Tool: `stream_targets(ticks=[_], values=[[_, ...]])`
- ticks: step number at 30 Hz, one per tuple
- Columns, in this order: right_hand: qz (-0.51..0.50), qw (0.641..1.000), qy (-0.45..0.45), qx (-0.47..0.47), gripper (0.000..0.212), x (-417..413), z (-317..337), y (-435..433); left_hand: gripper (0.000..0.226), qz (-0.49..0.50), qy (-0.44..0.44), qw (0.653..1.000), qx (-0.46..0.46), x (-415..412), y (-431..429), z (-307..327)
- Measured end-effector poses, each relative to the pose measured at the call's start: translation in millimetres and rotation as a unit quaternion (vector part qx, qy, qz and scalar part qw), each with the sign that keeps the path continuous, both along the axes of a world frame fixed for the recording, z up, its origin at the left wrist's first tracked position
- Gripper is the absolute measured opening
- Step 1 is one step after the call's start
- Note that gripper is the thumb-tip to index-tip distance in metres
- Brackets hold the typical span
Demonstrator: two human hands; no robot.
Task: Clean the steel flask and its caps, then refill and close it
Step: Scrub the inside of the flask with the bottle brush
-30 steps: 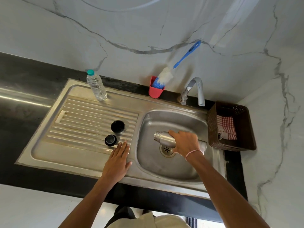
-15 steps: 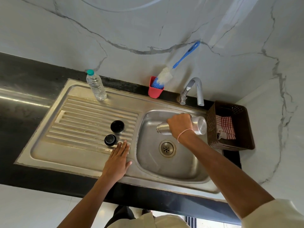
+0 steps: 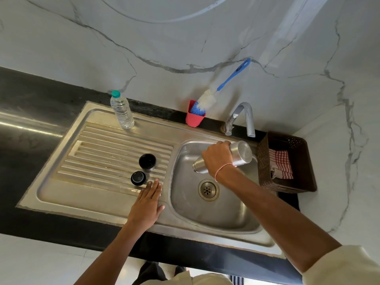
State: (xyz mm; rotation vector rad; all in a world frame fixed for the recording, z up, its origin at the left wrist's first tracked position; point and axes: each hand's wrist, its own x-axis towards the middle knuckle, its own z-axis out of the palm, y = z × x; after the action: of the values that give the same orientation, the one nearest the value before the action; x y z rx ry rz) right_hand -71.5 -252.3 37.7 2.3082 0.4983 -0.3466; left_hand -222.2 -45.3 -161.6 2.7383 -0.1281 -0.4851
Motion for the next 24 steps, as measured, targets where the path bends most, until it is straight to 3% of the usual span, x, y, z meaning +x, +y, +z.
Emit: stream_targets(ticks=[3, 6, 8, 10, 12, 15, 18, 24], values=[[-0.049, 0.996, 0.021, 0.071, 0.028, 1.6, -8.1, -13.1, 0.086, 0.003, 0.001, 1.0, -0.002, 0.5, -0.6, 2.0], [-0.154, 0.963, 0.099, 0.199, 0.056, 4.0, -17.1, -34.8, 0.085, 0.009, 0.0, 1.0, -0.012, 2.2, -2.3, 6.5], [-0.221, 0.92, 0.169, 0.277, 0.07, 2.0, -20.5, -45.0, 0.08, 0.017, -0.01, 0.999, -0.042, 3.7, -5.2, 15.0], [-0.263, 0.871, 0.228, 0.346, 0.071, -2.2, -23.9, -51.5, 0.076, 0.017, -0.051, 0.995, -0.088, 9.2, -8.9, 28.3], [-0.326, 0.799, 0.274, 0.424, 0.07, -6.3, -20.5, -52.5, 0.079, -0.005, -0.114, 0.985, -0.129, 22.3, -14.7, 45.1], [-0.404, 0.684, 0.334, 0.508, 0.068, -8.0, -5.7, -42.4, 0.104, -0.033, -0.179, 0.97, -0.158, 54.7, -22.9, 76.1], [-0.394, 0.639, 0.384, 0.538, 0.057, -1.5, 14.6, -15.9, 0.115, -0.054, -0.238, 0.957, -0.154, 84.9, -18.8, 109.2], [-0.368, 0.544, 0.437, 0.615, 0.052, 17.6, 56.1, 67.4, 0.089, 0.031, -0.34, 0.928, -0.151, 99.8, 44.3, 151.5]])
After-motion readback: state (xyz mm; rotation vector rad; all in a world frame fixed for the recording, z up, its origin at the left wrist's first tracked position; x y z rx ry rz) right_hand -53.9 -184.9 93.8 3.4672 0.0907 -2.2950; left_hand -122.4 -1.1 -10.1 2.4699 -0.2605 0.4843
